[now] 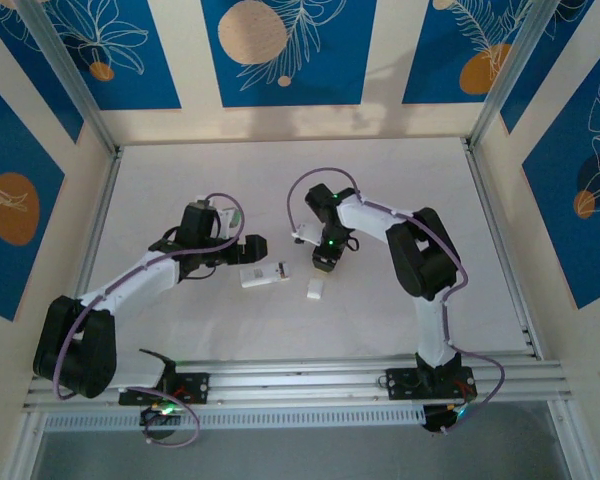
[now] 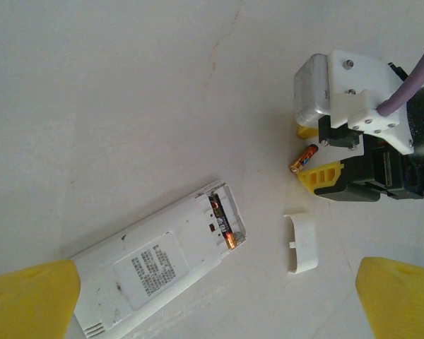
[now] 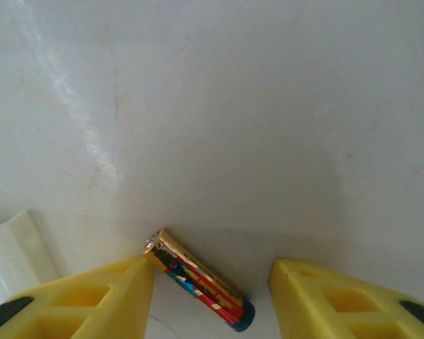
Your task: Load the batteries into the remote control
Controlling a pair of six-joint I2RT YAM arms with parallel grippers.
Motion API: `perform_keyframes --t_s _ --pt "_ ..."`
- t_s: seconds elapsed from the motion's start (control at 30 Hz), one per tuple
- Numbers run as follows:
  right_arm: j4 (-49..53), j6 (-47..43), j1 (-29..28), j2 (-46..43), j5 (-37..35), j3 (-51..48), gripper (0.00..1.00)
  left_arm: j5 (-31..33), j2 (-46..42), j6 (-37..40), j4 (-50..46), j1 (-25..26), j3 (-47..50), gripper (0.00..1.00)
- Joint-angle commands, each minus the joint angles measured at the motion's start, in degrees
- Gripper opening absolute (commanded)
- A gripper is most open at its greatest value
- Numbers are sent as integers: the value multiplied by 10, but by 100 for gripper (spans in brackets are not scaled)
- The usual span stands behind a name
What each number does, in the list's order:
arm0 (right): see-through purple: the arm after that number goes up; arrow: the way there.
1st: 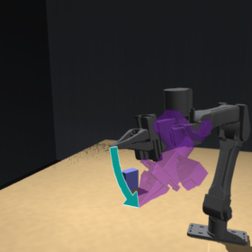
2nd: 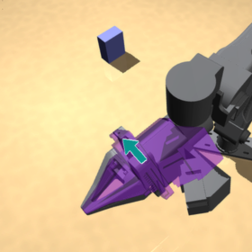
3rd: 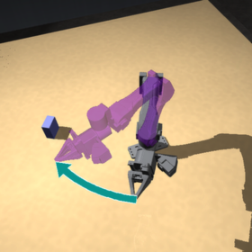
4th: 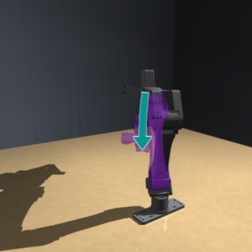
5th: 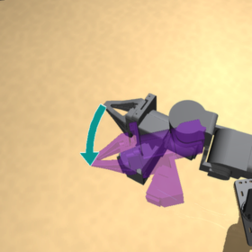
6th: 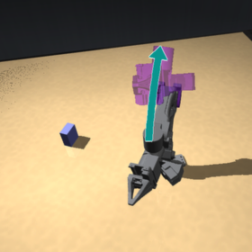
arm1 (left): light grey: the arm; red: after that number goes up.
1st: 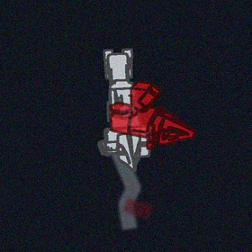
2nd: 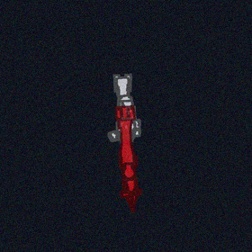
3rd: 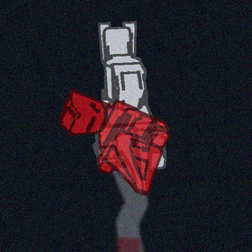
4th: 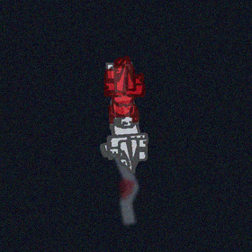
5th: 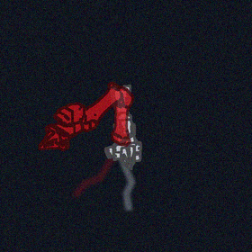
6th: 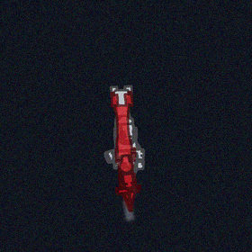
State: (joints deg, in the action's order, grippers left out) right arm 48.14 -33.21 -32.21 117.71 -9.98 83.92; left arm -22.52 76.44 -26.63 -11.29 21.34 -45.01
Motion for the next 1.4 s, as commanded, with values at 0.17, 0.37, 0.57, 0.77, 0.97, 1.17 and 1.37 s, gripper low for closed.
perform_keyframes --t_s 0.17,0.37,0.57,0.77,0.97,1.17,1.37 --pt "-55 38 -2 -13 -29 -50 29 -18 4 -7 14 -1 3 100" --pt "-62 193 -3 -49 69 -31 9 -15 3 -11 15 -1 4 100" --pt "-157 530 -26 -113 153 -45 9 16 -3 -16 3 -1 5 100" --pt "-212 712 -100 -116 72 -60 10 45 -10 -31 -1 -1 5 100" --pt "-202 723 -135 -68 12 -45 10 51 -14 -29 -7 -1 3 100" --pt "-205 710 -138 -48 -23 -60 10 51 -14 -31 -3 -2 9 100" --pt "-206 705 -144 -35 -30 -69 10 47 -8 -31 0 -1 7 100"
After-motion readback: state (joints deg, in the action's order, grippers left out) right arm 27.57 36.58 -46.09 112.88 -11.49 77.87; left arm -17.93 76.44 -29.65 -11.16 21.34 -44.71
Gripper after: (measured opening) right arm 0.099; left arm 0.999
